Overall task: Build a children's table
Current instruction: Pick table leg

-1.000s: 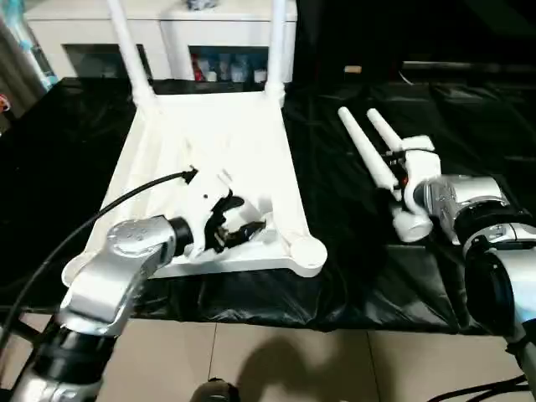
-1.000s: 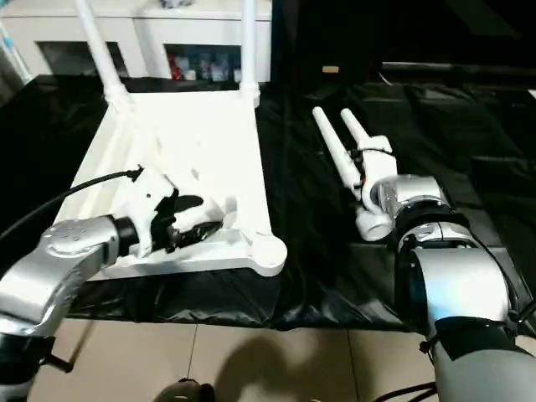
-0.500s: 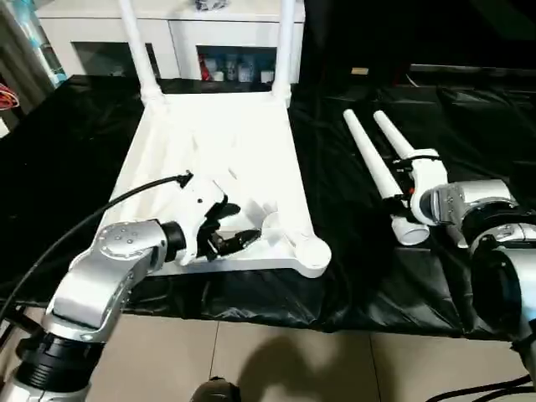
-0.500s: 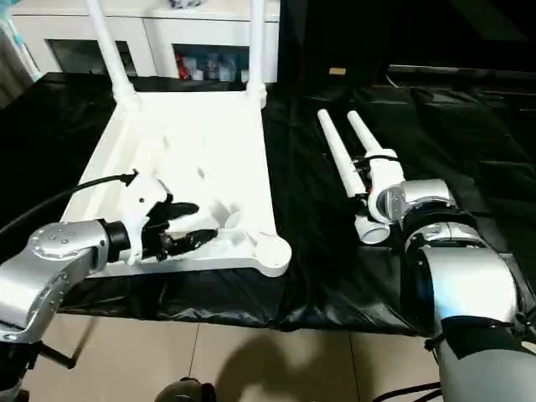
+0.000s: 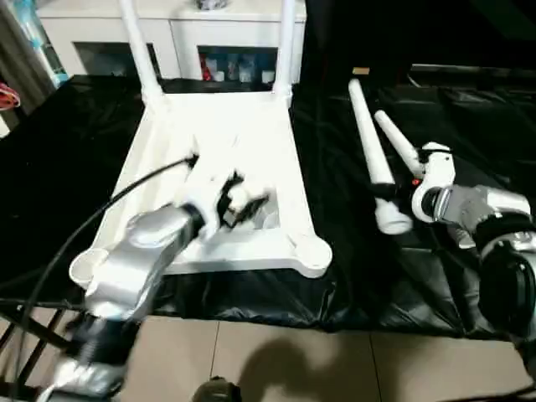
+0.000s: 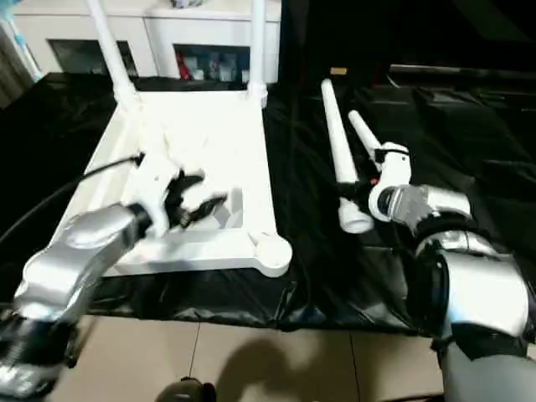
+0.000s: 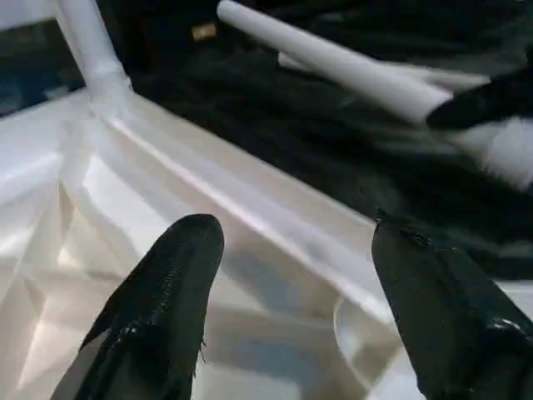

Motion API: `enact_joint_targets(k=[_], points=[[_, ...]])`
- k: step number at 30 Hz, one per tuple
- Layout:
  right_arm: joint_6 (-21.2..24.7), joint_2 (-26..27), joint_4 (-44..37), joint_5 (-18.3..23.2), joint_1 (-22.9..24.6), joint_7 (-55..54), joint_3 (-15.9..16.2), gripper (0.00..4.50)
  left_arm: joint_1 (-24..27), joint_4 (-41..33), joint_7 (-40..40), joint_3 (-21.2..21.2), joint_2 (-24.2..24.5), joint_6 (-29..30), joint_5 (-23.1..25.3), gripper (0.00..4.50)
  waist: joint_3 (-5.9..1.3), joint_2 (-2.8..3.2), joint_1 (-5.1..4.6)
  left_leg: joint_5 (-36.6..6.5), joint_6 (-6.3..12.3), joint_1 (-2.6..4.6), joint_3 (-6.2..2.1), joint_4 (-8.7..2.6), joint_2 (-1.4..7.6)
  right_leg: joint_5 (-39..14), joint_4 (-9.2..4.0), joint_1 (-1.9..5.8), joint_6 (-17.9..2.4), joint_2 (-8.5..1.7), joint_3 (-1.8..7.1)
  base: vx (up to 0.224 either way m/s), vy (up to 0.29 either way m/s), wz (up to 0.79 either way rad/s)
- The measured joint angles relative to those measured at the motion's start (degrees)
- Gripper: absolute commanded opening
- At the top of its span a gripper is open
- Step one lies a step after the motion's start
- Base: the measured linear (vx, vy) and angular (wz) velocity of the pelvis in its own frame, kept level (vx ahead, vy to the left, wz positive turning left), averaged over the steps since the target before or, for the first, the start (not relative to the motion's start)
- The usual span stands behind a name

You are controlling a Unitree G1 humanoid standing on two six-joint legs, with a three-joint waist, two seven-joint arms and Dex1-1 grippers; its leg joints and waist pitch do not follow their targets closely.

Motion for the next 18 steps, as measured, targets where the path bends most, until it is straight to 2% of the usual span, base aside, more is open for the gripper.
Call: enact_joint_targets(k=[2, 4, 5, 6, 9, 11, 14, 18], points=[[-0.4, 1.5, -5.4, 4.0, 3.7, 5.6, -2.6, 1.88, -1.5, 1.5, 0.1, 1.0, -2.0, -0.2, -1.0, 3.29, 0.00, 0.00, 0.08, 0.0, 0.01, -0.03, -0.01, 0.04, 0.03, 0.0, 0.01, 0.00, 0.0, 0.01, -0.02, 0.000, 0.000, 0.00], [-1.4, 5.4, -15.4, 10.0, 9.0, 12.5, -5.0, 1.88, -3.3, 3.1, 0.2, 2.1, -4.8, 0.1, -3.1, 3.29, 0.00, 0.00, 0.18, 0.0, 0.08, -0.07, -0.01, 0.11, 0.07, 0.0, 0.05, -0.02, 0.0, 0.02, -0.03, 0.000, 0.000, 0.00], [-1.5, 6.7, -18.1, 11.7, 10.2, 14.6, -5.1, 1.88, -4.0, 3.3, 0.3, 2.2, -5.7, 0.5, -4.0, 3.29, -0.01, 0.02, 0.18, 0.1, 0.29, -0.09, -0.01, 0.18, 0.08, 0.0, 0.10, -0.05, 0.0, 0.02, -0.02, 0.000, 0.000, 0.00], [-1.6, 7.7, -22.1, 13.5, 12.2, 16.5, -5.1, 1.88, -4.9, 3.6, 0.2, 2.8, -7.1, 1.4, -5.5, 3.60, -0.01, 0.02, 0.40, 0.1, 0.48, -0.12, -0.02, 0.21, 0.10, 0.0, 0.10, -0.03, 0.0, 0.02, -0.07, 0.000, 0.000, 0.00], [-0.9, 10.0, -33.3, 18.3, 17.9, 22.7, -4.7, 1.88, -7.9, 5.0, 0.1, 6.4, -10.7, 6.1, -11.8, 3.67, -0.02, 0.04, 1.32, 0.2, 0.53, -0.11, -0.02, 0.28, 0.12, 0.0, 0.11, 0.01, 0.0, 0.02, -0.08, 0.000, 0.000, 0.00], [0.7, 11.3, -39.8, 20.9, 22.8, 26.9, -3.1, 1.87, -9.1, 5.5, -0.3, 9.9, -13.1, 9.9, -17.1, 3.87, -0.05, 0.07, 1.71, 0.1, 0.56, -0.11, -0.01, 0.38, 0.14, 0.1, 0.11, 0.07, -0.1, 0.01, -0.09, 0.000, 0.000, 0.00], [4.5, 13.0, -45.1, 23.1, 27.8, 29.0, -1.1, 1.87, -10.9, 7.4, -1.4, 11.7, -15.5, 13.5, -21.7, 4.10, -0.04, 0.08, 1.74, 0.1, 0.45, -0.13, 0.00, 0.40, 0.14, 0.2, 0.06, 0.07, -0.2, 0.00, -0.08, 0.000, 0.000, 0.00], [7.5, 13.0, -51.0, 24.6, 30.4, 29.8, 1.1, 1.87, -13.3, 9.9, -1.6, 14.1, -18.6, 16.7, -27.2, 4.45, -0.05, 0.14, 1.55, 0.2, 0.43, -0.12, 0.01, 0.40, 0.14, 0.5, -0.12, 0.10, -0.1, -0.01, -0.06, 0.000, 0.000, 0.00]])
